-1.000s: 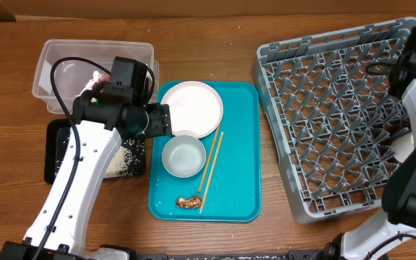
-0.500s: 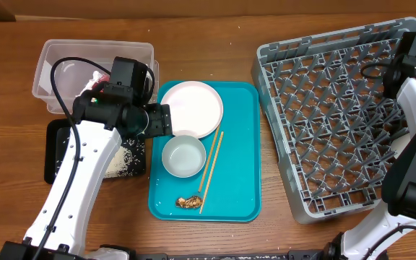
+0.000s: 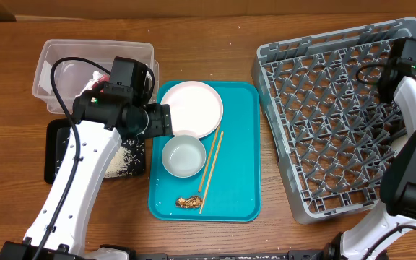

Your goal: Sort waste into correct bins and load items into the dishwasher

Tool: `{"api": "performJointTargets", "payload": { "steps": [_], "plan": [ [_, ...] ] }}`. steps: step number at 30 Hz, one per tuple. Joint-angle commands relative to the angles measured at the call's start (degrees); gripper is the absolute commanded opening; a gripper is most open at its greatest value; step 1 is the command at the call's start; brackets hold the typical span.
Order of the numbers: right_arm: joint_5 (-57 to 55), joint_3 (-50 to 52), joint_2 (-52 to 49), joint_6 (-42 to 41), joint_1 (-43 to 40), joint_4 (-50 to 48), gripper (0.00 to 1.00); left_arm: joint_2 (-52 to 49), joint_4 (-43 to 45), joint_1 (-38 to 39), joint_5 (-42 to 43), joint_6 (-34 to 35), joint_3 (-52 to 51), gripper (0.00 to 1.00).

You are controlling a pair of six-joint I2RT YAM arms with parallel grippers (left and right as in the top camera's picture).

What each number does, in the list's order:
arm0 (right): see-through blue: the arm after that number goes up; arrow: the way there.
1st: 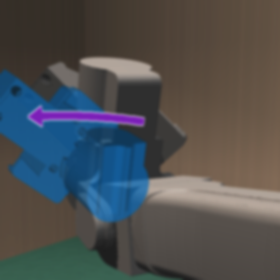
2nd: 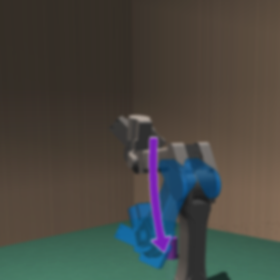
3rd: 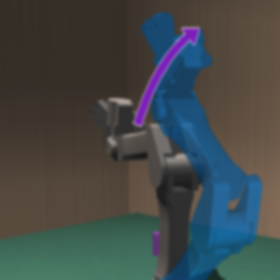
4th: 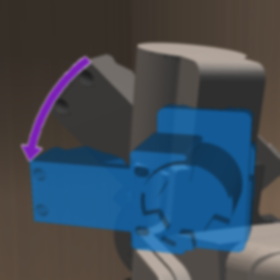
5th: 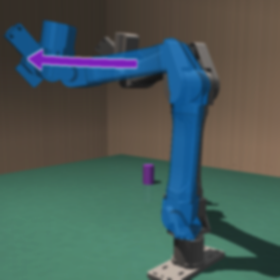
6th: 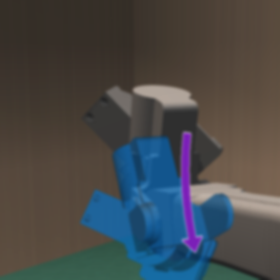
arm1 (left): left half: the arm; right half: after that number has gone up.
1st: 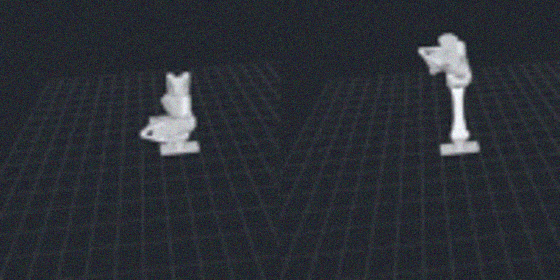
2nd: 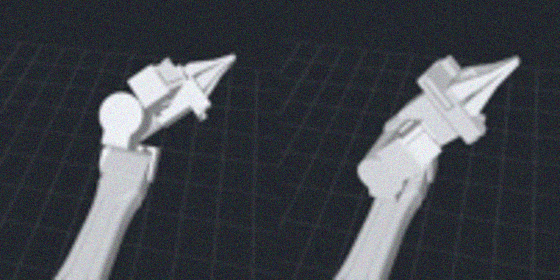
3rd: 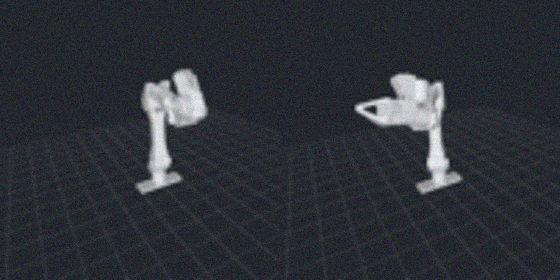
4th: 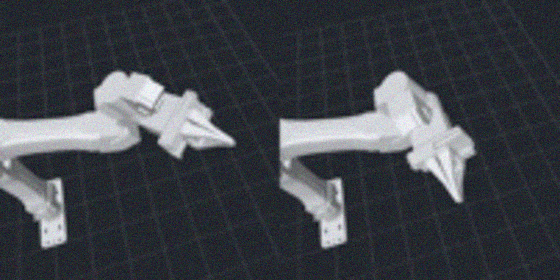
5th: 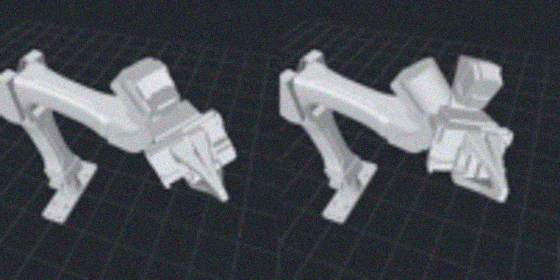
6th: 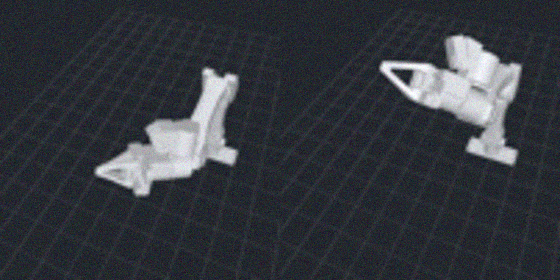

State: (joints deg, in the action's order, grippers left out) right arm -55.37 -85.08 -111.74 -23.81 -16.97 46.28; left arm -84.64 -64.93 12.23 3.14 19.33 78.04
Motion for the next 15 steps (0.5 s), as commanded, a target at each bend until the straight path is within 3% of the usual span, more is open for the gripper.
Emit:
{"api": "performJointTargets", "payload": {
  "steps": [1, 3, 5, 7, 11, 15],
  "plan": [
    [7.6, -0.5, -0.1, -0.5, 2.4, 2.5, 0.2, 0.8, 0.0, -0.3, -0.5, 0.4, 0.5, 0.83],
    [7.7, -0.5, 0.7, -0.5, 2.9, 4.1, 0.24, 0.8, 0.0, -0.3, -0.5, 0.4, 0.5, 0.83],
    [8.3, -0.5, 2.4, -0.5, 3.1, 4.9, 0.35, 0.8, 0.0, -0.3, -0.6, 0.4, 0.5, 0.84],
    [11.2, -0.5, 5.0, -0.5, 3.1, 5.1, 0.38, 0.8, 0.0, -0.3, -0.6, 0.4, 0.5, 0.84],
    [20.1, -1.0, 12.3, -0.1, 3.1, 5.5, 0.44, 0.8, 0.0, -0.3, -0.6, 0.3, 0.5, 0.84],
    [34.3, -1.3, 20.8, 0.0, 3.1, 7.8, 0.62, 0.8, -0.3, -0.3, -0.6, 0.3, 0.5, 0.85]
  ]
}}
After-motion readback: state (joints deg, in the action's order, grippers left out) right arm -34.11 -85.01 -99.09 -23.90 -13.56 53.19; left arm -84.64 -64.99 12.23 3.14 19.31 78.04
